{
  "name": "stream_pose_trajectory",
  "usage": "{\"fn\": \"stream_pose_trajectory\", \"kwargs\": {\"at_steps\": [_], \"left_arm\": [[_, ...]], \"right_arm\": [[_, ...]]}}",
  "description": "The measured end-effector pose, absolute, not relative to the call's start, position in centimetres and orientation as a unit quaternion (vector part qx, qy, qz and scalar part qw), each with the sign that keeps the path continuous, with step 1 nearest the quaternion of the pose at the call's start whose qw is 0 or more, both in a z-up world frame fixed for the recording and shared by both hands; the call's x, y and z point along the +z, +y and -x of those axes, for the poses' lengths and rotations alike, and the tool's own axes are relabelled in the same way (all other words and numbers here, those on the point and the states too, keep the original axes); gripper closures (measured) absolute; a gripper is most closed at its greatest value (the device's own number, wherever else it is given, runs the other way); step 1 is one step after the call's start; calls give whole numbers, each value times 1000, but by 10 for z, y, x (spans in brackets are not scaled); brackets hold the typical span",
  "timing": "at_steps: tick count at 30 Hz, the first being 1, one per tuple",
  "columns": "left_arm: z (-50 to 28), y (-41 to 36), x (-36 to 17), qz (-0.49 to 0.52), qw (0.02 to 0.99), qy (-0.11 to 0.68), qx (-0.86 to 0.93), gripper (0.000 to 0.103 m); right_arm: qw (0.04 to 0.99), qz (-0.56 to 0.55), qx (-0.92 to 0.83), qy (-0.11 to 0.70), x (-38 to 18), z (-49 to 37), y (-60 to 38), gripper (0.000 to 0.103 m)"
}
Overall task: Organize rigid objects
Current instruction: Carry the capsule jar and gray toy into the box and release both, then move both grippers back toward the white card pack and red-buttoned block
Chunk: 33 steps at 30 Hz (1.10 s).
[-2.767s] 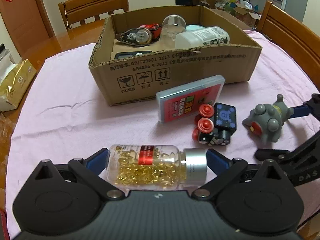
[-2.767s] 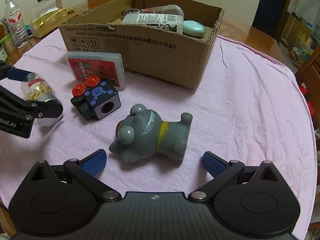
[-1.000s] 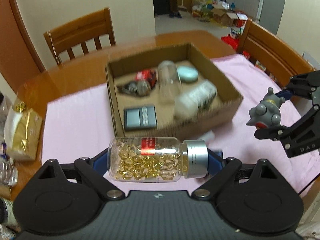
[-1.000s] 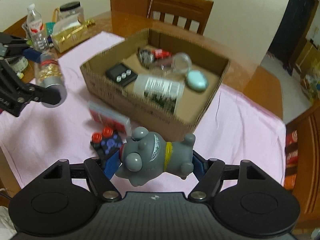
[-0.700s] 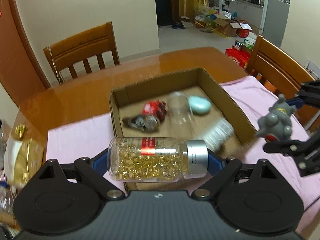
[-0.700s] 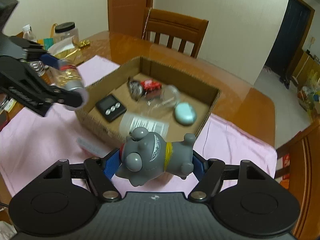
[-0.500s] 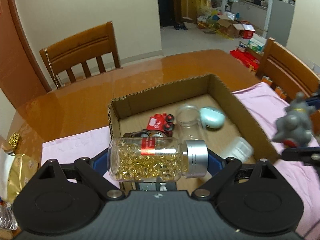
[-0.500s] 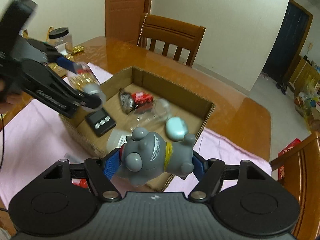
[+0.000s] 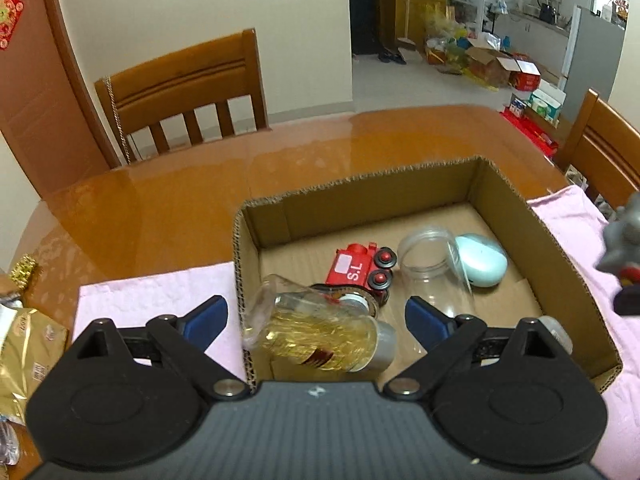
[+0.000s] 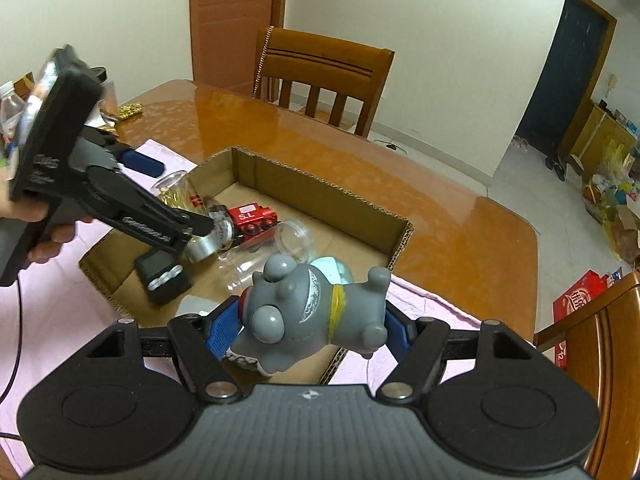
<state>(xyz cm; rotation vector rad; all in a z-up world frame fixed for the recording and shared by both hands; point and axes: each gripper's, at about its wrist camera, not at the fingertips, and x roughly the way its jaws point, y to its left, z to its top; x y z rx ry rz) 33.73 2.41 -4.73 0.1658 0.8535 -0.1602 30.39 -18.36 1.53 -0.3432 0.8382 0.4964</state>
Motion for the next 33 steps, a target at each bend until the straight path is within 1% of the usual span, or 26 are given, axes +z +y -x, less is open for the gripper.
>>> {"fn": "stream_pose_trajectory", "kwargs": {"at_steps": [7, 11, 19, 22, 24, 25, 27, 33], "left_arm": [[-305, 31, -28, -80, 904, 414, -69, 3], [-279, 42, -19, -73, 909, 406, -51, 3], [-238, 72, -19, -11, 912, 410, -10, 3], [-226, 76, -20, -3, 912, 409, 1, 3], [-218, 77, -19, -8, 916, 402, 6, 3], [-215, 77, -19, -13, 916, 400, 6, 3], [-208, 77, -19, -17, 917, 400, 6, 3], [-197, 81, -20, -19, 917, 398, 7, 3]], "right_arm": [[867, 148, 235, 415, 10, -332, -174, 26], [860, 139, 236, 430, 3, -345, -164, 26], [849, 151, 228, 451, -12, -354, -142, 26], [847, 158, 216, 460, -17, -356, -136, 26], [844, 162, 209, 466, -19, -355, -133, 24], [847, 163, 206, 462, -19, -354, -132, 21], [856, 158, 198, 451, -15, -350, -132, 0], [864, 153, 190, 440, -2, -338, -130, 0]]}}
